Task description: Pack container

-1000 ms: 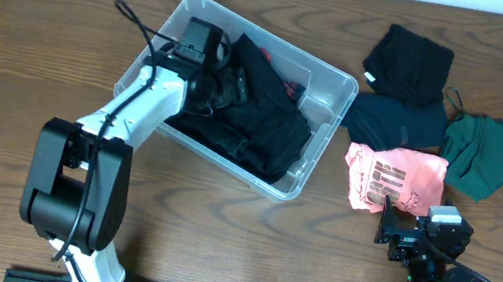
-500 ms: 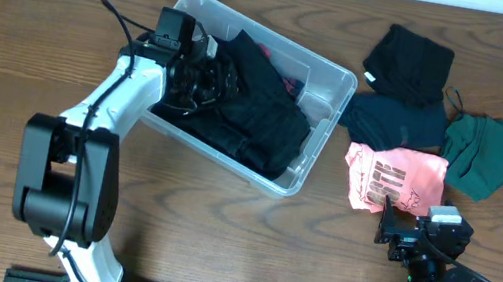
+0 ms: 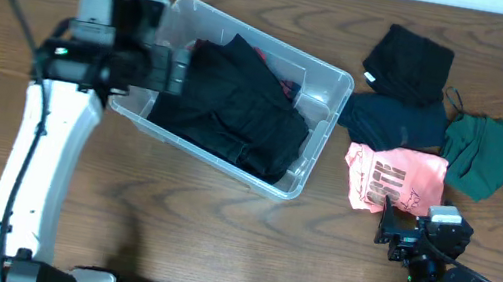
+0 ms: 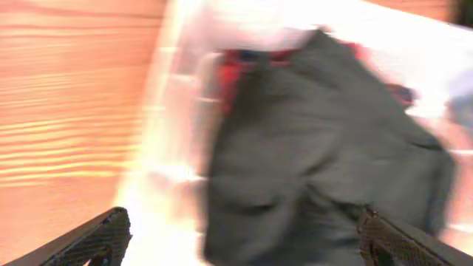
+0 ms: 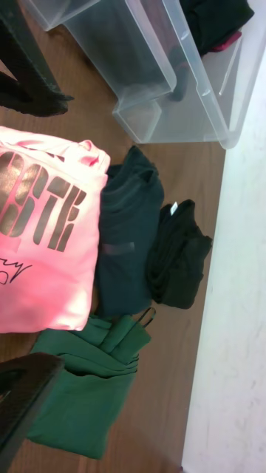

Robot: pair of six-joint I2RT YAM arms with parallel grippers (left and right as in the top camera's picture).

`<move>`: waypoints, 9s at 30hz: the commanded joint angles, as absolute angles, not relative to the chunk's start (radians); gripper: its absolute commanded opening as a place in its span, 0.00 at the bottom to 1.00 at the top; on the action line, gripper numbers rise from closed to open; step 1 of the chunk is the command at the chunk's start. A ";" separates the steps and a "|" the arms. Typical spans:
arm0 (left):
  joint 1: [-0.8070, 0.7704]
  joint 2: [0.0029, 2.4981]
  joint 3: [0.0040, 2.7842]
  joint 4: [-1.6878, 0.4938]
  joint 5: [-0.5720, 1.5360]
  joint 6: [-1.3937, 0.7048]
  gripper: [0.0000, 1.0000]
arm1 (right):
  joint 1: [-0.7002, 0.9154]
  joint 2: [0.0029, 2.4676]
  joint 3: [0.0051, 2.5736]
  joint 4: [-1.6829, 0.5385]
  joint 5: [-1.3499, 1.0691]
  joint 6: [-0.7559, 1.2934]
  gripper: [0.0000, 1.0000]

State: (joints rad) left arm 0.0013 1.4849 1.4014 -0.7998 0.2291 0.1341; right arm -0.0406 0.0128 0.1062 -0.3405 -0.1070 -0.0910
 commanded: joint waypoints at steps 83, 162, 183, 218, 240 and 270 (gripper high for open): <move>0.196 1.808 1.391 -0.841 0.163 0.204 0.17 | -0.032 0.010 0.104 -0.342 -0.101 -0.083 0.99; 0.319 1.252 1.623 -1.039 0.163 0.032 0.98 | -0.336 1.526 1.328 -0.601 -0.447 0.234 0.99; 0.319 1.252 1.623 -1.039 0.163 0.032 0.98 | -0.697 1.980 1.328 -0.625 -0.433 0.060 0.99; 0.319 1.252 1.623 -1.039 0.164 0.032 0.98 | -0.728 2.155 1.328 -0.726 -0.737 0.007 0.11; 0.319 1.252 1.623 -1.039 0.163 0.032 0.98 | -0.146 1.578 1.328 0.003 -1.107 0.590 0.01; 0.319 1.252 1.623 -1.039 0.164 0.032 0.98 | 0.587 2.179 1.328 0.456 -0.392 0.768 0.03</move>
